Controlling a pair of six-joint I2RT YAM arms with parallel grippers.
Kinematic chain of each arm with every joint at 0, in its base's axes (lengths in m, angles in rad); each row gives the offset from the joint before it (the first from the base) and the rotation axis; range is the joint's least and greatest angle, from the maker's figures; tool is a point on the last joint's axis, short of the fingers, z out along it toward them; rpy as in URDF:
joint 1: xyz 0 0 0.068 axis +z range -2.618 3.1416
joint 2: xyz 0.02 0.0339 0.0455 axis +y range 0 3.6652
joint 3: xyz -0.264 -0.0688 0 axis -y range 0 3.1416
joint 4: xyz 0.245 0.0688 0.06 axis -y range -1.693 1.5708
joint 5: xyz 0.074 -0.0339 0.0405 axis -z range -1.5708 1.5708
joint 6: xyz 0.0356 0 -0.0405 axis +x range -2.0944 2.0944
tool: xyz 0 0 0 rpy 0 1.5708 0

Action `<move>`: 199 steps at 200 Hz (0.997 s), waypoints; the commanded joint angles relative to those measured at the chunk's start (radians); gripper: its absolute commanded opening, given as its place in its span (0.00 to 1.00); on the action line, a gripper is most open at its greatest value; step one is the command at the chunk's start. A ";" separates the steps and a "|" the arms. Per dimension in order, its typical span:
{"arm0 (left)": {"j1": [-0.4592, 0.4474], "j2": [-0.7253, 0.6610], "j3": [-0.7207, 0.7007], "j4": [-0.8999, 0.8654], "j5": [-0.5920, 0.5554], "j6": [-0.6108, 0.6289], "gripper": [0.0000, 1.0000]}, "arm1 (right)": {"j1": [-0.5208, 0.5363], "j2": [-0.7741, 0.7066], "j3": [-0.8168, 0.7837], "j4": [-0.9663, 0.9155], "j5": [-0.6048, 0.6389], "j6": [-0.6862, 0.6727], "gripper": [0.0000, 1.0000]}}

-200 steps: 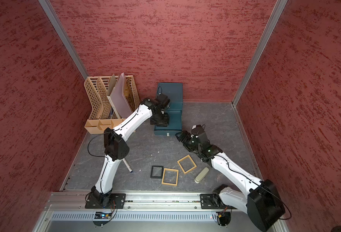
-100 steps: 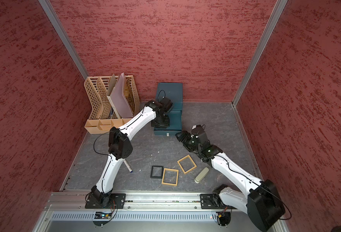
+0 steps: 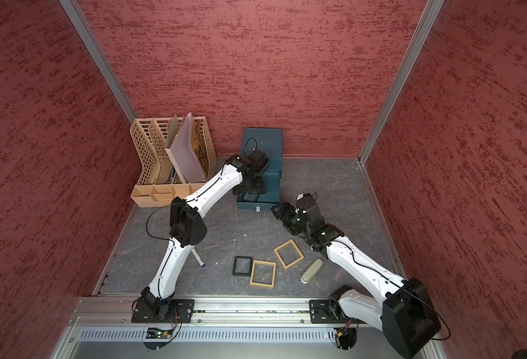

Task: Place the brooch boxes into the drawer by color
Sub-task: Place the brooch box in the drawer, then pick up the brooch box from the center of the board.

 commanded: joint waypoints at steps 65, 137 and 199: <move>-0.019 -0.099 0.064 0.017 0.000 -0.029 0.91 | -0.006 0.001 0.023 -0.015 0.005 -0.033 0.77; 0.049 -0.436 -0.265 0.113 0.062 -0.130 0.88 | 0.090 0.090 0.184 -0.222 0.092 -0.312 0.75; 0.148 -0.813 -0.837 0.279 0.148 -0.242 0.84 | 0.230 0.232 0.352 -0.410 0.062 -0.702 0.76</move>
